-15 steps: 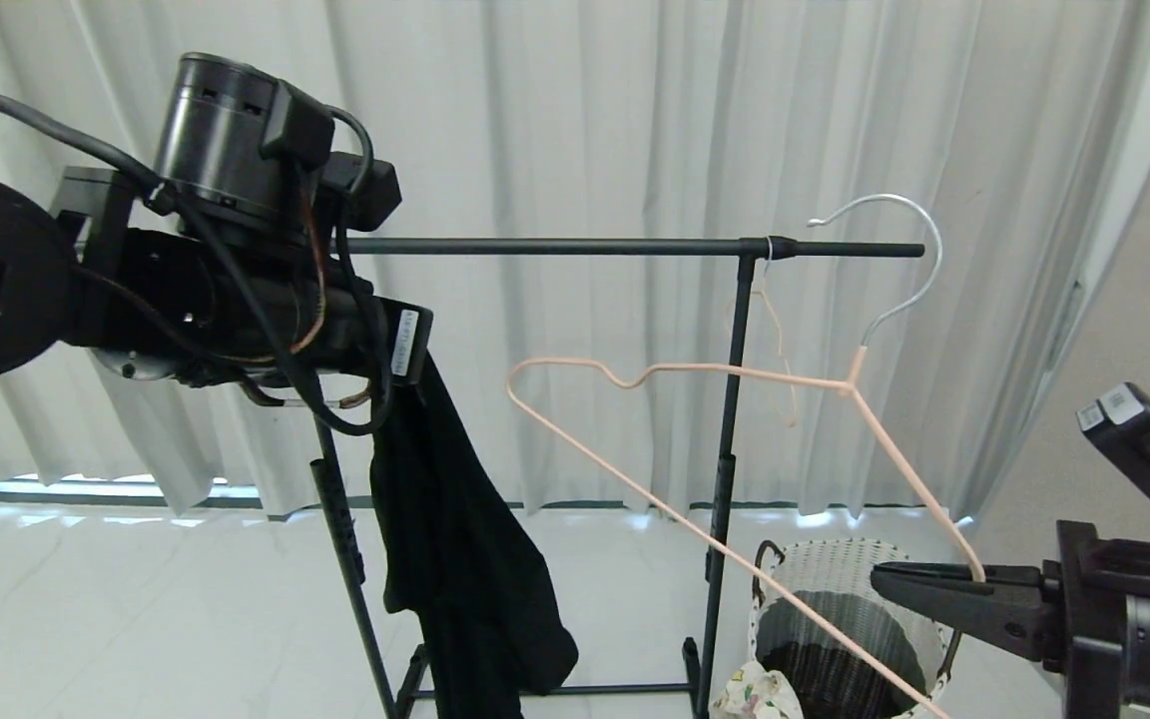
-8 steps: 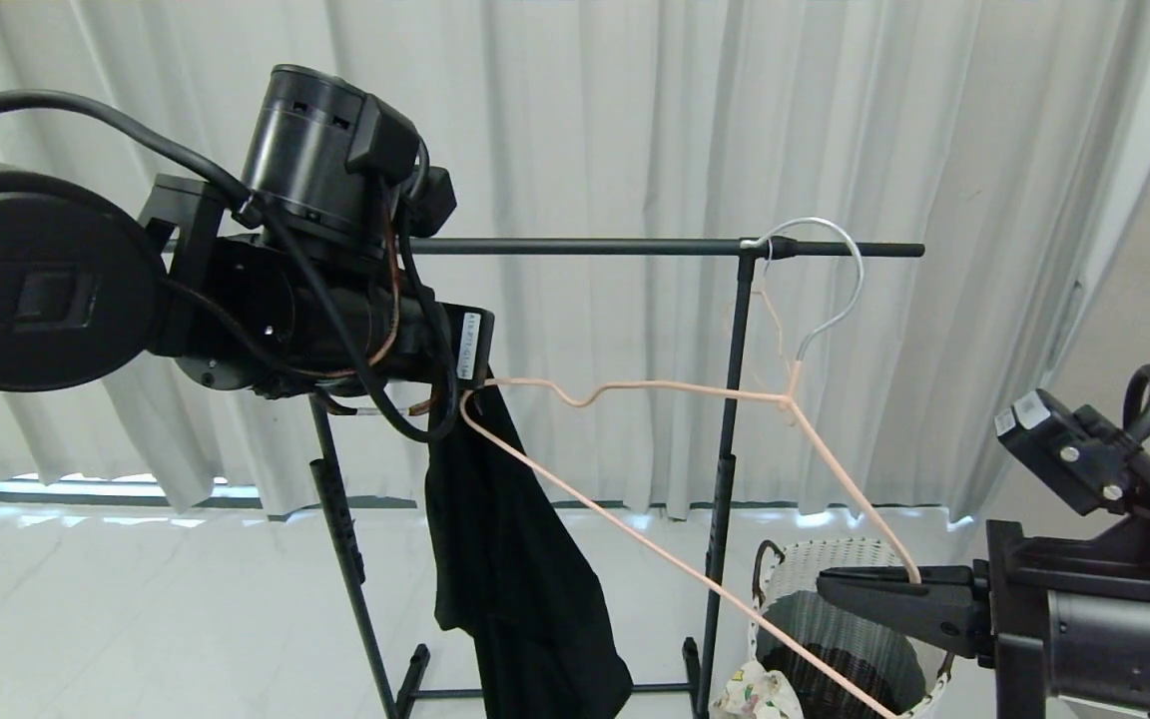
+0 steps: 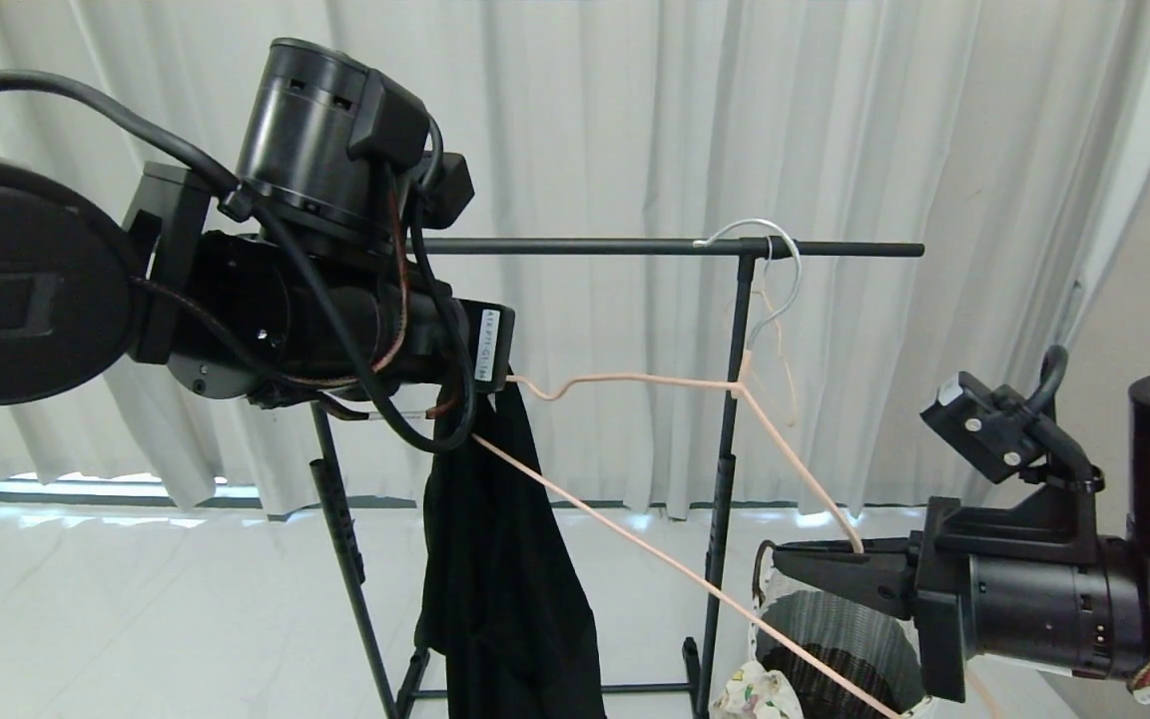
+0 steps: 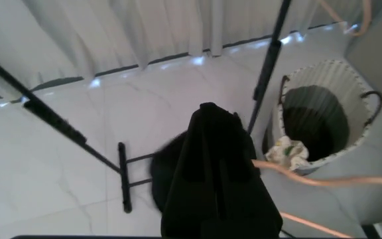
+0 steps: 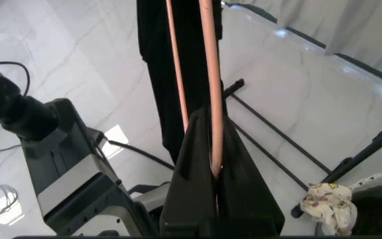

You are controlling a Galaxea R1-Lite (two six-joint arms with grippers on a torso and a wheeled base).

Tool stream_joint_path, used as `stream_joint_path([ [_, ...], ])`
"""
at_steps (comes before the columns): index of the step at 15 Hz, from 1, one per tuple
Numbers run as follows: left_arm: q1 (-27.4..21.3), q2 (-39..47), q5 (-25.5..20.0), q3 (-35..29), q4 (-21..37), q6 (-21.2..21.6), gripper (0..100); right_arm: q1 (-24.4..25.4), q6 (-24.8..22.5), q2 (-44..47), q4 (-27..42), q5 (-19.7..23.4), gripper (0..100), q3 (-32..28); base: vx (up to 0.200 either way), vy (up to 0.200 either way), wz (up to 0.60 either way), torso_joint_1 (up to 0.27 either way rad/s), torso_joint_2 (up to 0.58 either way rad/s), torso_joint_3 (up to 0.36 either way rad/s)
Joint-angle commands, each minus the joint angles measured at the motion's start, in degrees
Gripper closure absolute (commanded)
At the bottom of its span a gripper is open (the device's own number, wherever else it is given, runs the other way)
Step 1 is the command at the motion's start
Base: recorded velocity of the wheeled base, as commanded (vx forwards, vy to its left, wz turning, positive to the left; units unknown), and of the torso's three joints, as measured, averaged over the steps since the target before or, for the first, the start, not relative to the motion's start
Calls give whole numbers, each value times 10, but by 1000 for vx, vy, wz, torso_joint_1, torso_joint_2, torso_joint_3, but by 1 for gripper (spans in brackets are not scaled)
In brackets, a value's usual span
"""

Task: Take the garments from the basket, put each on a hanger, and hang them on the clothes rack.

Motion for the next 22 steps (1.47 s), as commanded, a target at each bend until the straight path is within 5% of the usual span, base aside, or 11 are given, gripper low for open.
stream_joint_path([
  [1,-23,-6,0,-8,-1,-8,100,9,0,37,-1,-1,100,-18,0,0,0,0,0,0],
  [8,-77,3,1,-35,-1,-39,100,43,31,102,-24,-9,100,-65,0,0,0,0,0,0],
  [12,-96,9,2,-44,-1,-44,100,82,79,131,-65,-59,100,-75,0,0,0,0,0,0],
  [20,-112,9,3,-57,-1,-44,100,86,84,142,-73,-65,100,-75,0,0,0,0,0,0],
  [22,-111,7,5,-57,-2,-44,100,85,100,142,-73,-95,100,-75,0,0,0,0,0,0],
])
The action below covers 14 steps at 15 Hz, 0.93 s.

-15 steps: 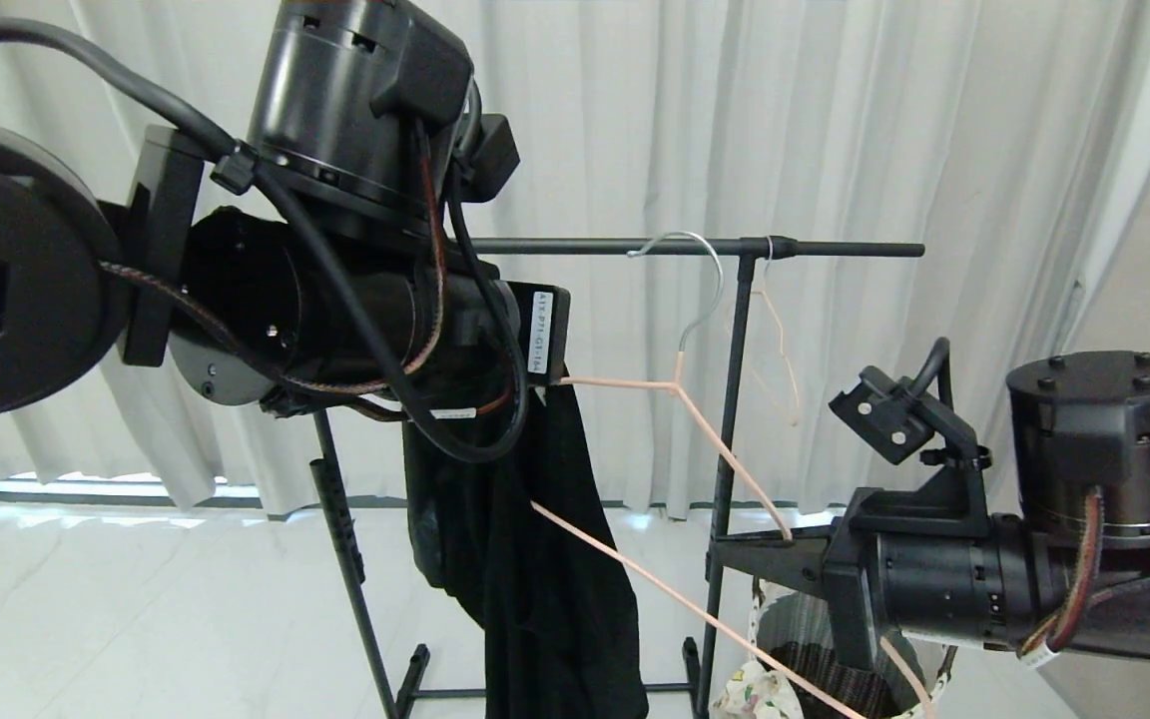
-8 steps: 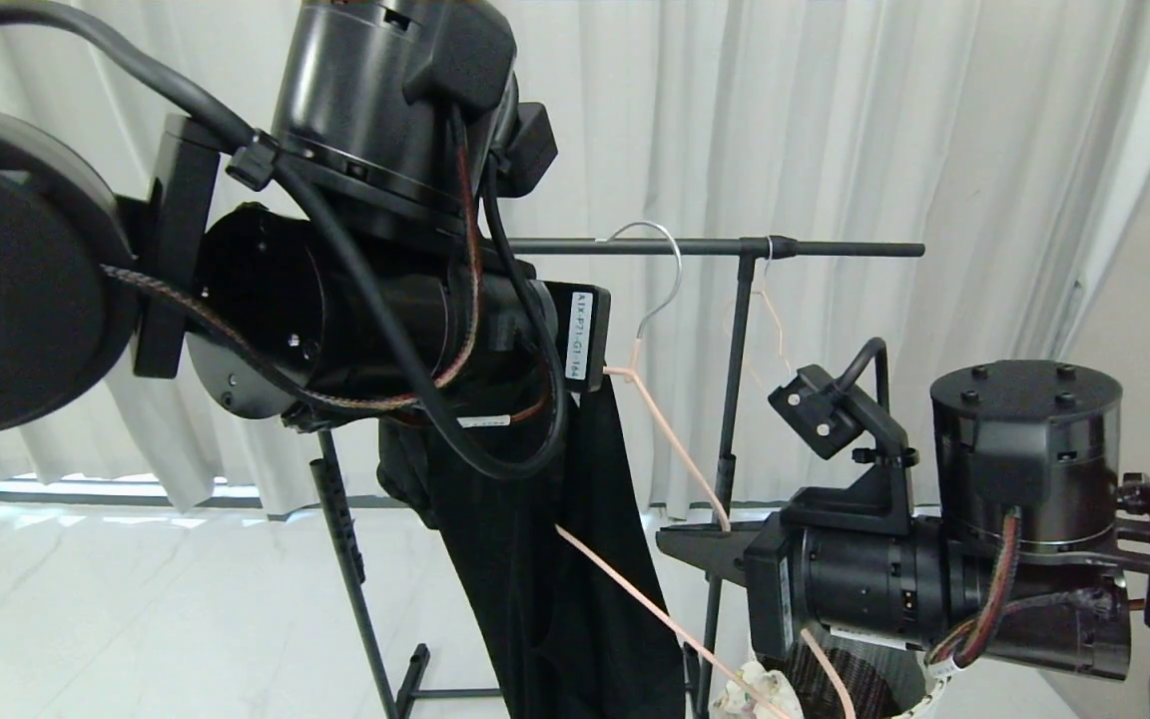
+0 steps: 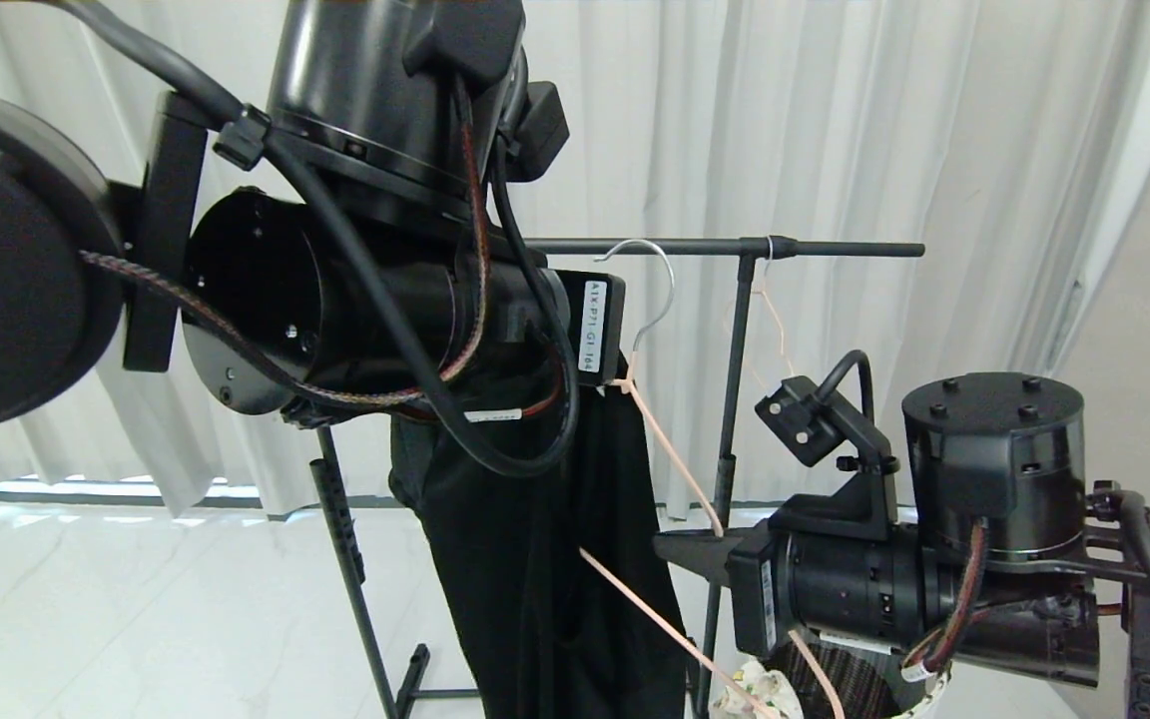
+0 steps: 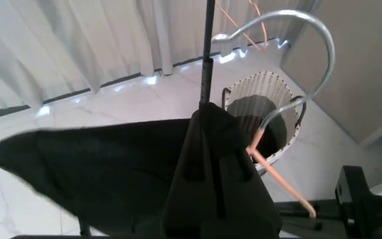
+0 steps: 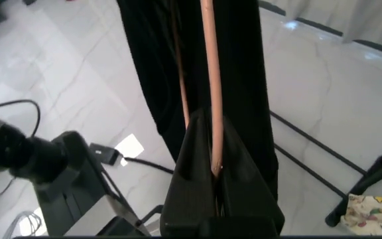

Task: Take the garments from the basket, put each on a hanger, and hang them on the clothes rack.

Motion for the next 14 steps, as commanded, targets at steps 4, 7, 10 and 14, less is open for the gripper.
stream_joint_path([
  [4,1,-1,16,2,-6,1,100,-7,39,0,-1,-67,100,-1,0,0,0,0,0,0],
  [7,2,0,17,5,-15,4,100,-20,39,-1,-12,-77,100,-1,0,0,0,0,0,0],
  [10,2,0,17,8,-16,4,100,-25,39,0,-23,-103,100,-1,0,0,0,0,0,0],
  [14,3,0,17,12,-18,5,100,-30,33,-3,-47,-119,100,-1,0,0,0,0,0,0],
])
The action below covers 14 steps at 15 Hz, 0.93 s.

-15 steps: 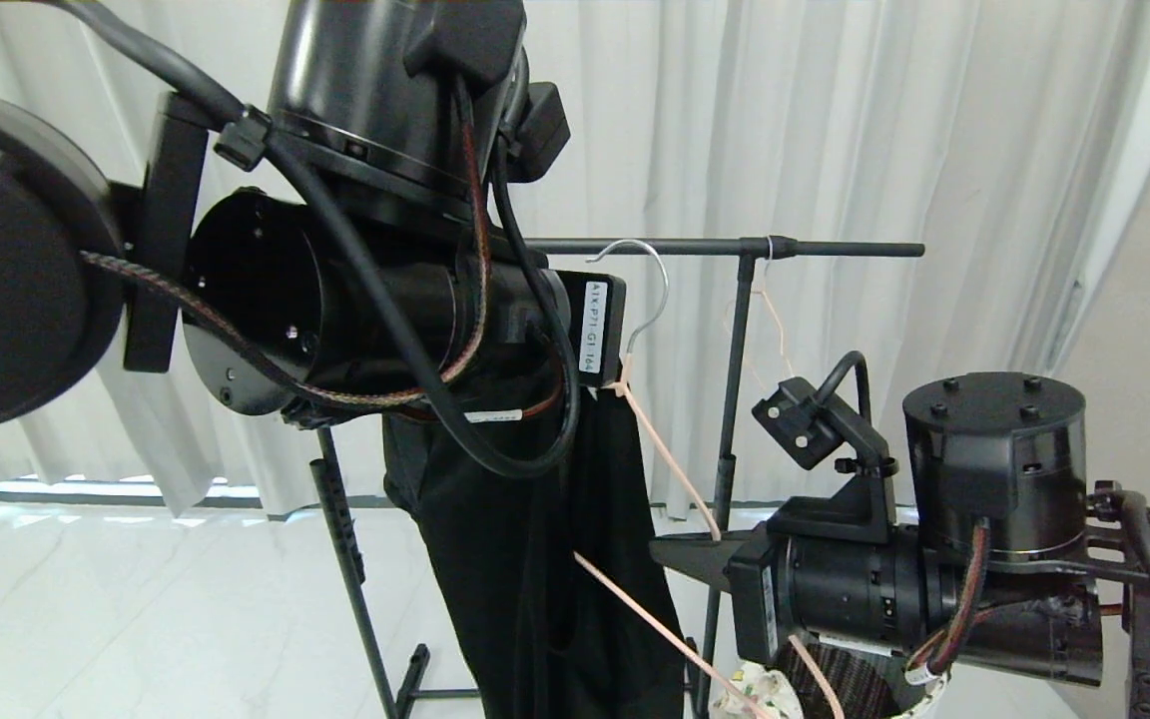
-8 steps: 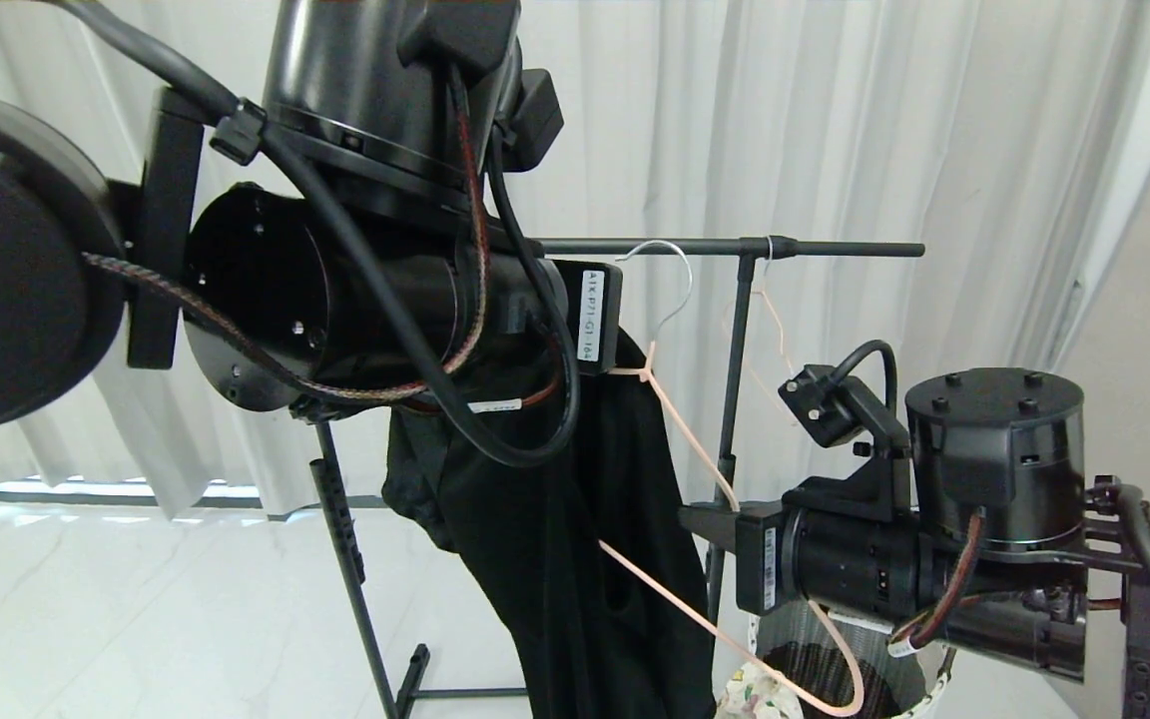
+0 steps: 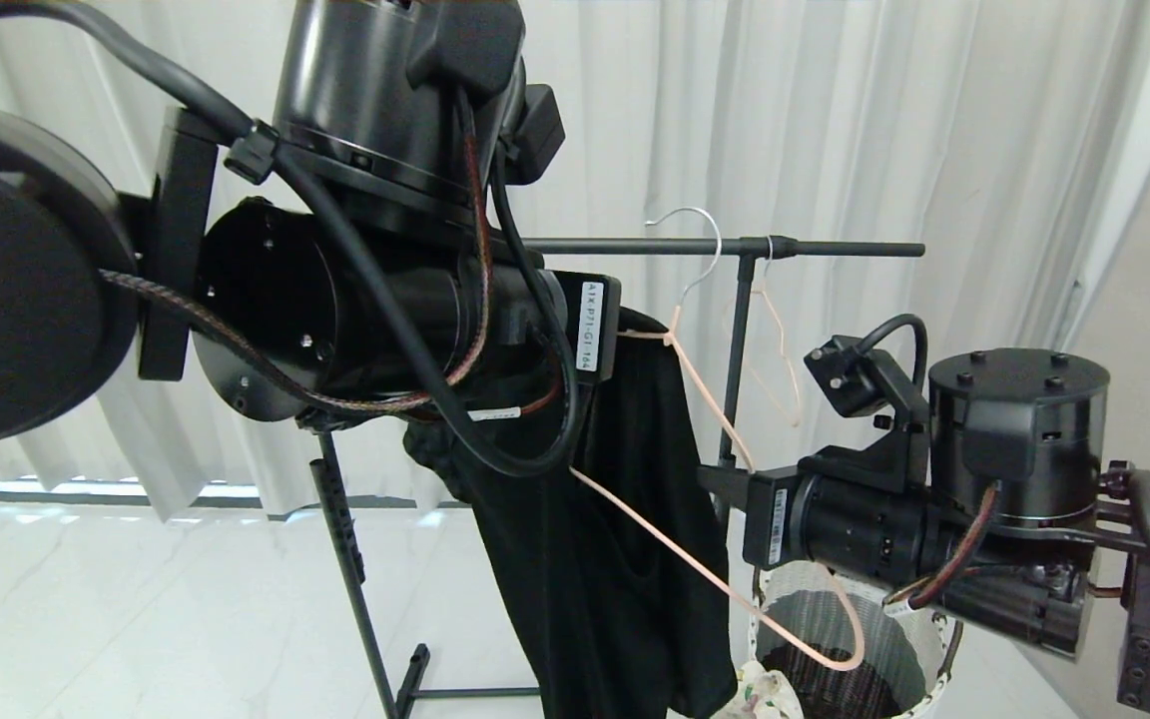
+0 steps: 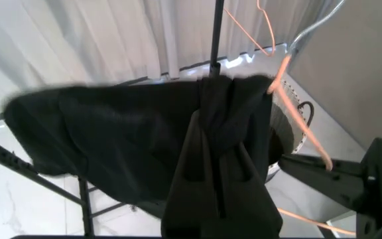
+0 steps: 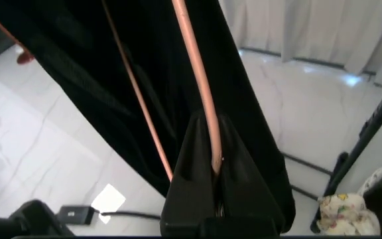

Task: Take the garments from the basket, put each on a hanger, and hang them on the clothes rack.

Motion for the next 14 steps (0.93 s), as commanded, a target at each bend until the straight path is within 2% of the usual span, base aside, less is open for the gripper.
stream_joint_path([
  [1,-1,0,0,0,0,0,100,0,-1,-4,-5,-1,100,1,0,0,0,0,0,0],
  [2,-1,2,0,0,0,0,100,0,-15,-5,-12,-2,100,1,0,0,0,0,0,0],
  [3,0,2,0,-1,0,0,0,-1,-34,-7,-15,-4,100,4,0,0,0,0,0,0],
  [5,0,-2,1,-2,-1,0,0,-2,-79,-5,-27,-14,100,3,0,0,0,0,0,0],
  [7,2,-7,1,-2,-29,0,0,-5,-107,5,-66,-17,100,7,0,0,0,0,0,0],
  [10,1,-18,0,0,-44,17,0,-11,-116,25,-114,-49,100,8,0,0,0,0,0,0],
  [13,3,-28,0,6,-44,29,0,-26,-117,32,-130,-51,100,9,0,0,0,0,0,0],
  [14,11,-38,-1,25,-44,40,0,-35,-123,32,-133,-51,100,11,0,0,0,0,0,0],
])
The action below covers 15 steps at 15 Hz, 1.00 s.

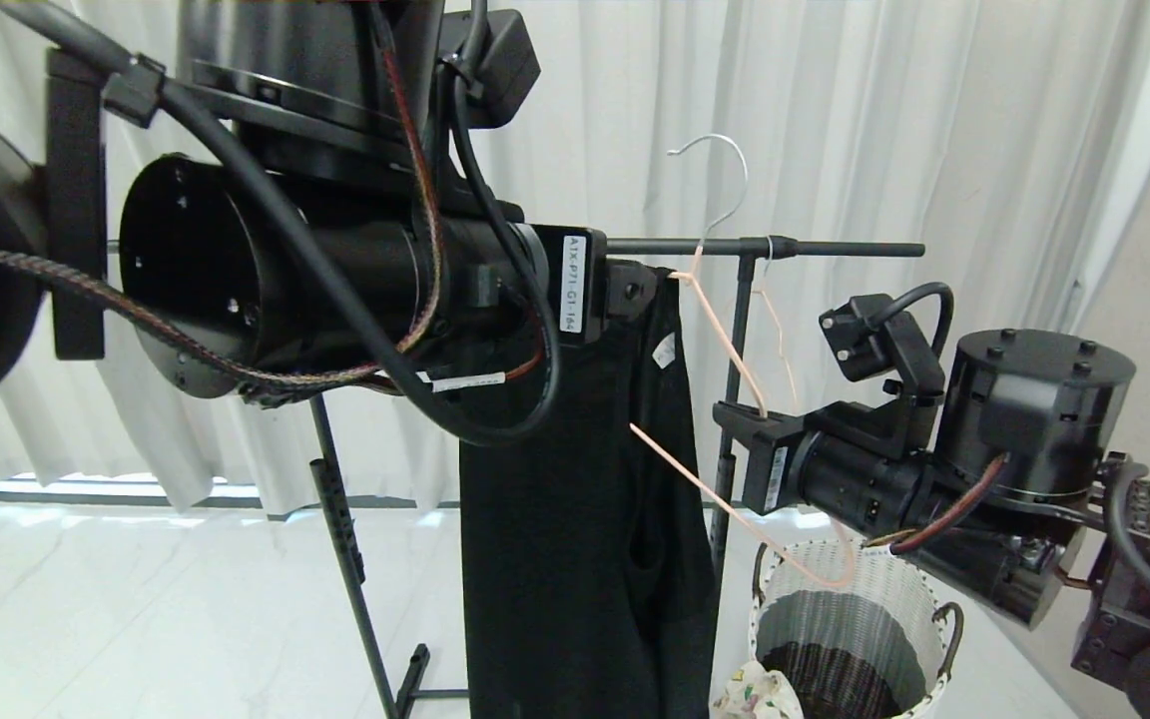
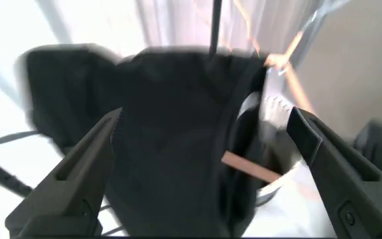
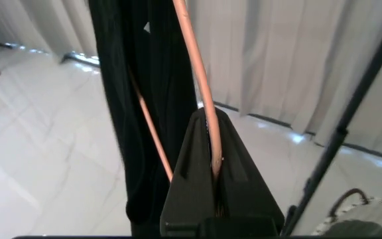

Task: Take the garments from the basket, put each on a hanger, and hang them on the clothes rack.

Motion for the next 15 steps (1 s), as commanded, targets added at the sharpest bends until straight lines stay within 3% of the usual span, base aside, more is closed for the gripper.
stream_joint_path([
  [1,18,-31,-2,40,0,21,0,-18,-18,1,0,1,100,9,0,0,0,0,0,0],
  [3,58,-90,-50,108,0,78,0,-48,-59,-19,-25,41,100,47,0,0,0,0,0,0],
  [6,140,-159,-196,165,0,178,0,-84,-124,-58,-35,129,100,108,0,0,0,0,0,0],
  [7,175,-173,-267,186,-1,224,0,-96,-153,-71,-35,172,100,132,0,0,0,0,0,0],
  [9,190,-180,-333,210,-9,247,0,-97,-177,-75,-35,191,100,147,0,0,0,0,0,0],
  [10,191,-180,-418,238,-39,251,0,-93,-185,-76,-35,194,100,151,0,0,0,0,0,0],
  [11,191,-177,-462,257,-56,261,0,-90,-185,-78,-35,201,100,154,0,0,0,0,0,0],
  [12,191,-175,-476,265,-61,269,0,-89,-186,-79,-35,203,100,156,0,0,0,0,0,0],
  [13,190,-155,-493,289,-74,310,0,-83,-187,-90,-35,212,100,169,0,0,0,0,0,0],
  [15,187,-117,-501,294,-89,353,0,-59,-191,-112,-36,213,100,192,0,0,0,0,0,0],
])
